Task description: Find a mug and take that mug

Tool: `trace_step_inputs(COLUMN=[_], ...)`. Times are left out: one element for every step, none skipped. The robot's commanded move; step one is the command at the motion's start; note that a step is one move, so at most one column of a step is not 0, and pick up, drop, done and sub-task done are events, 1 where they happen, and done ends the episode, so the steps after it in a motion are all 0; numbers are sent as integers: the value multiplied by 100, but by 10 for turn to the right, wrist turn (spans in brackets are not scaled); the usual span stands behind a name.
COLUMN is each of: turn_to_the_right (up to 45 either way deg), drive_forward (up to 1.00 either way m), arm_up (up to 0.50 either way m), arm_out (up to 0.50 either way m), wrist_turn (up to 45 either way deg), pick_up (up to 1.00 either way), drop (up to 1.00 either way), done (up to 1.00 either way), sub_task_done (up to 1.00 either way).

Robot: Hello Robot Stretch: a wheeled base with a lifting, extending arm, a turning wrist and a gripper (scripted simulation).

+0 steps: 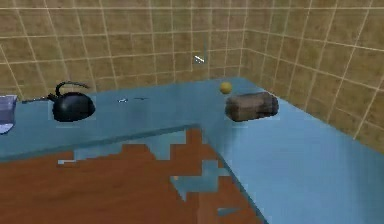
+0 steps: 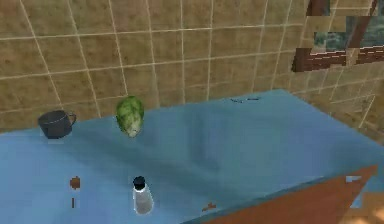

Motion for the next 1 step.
trace_step_inputs(turn_to_the_right=[-300], drive_forward=[0], arm_up=[0], arm_out=[0], wrist_turn=[0], pick_up=[0], drop=[0], done=[0], sub_task_done=[0])
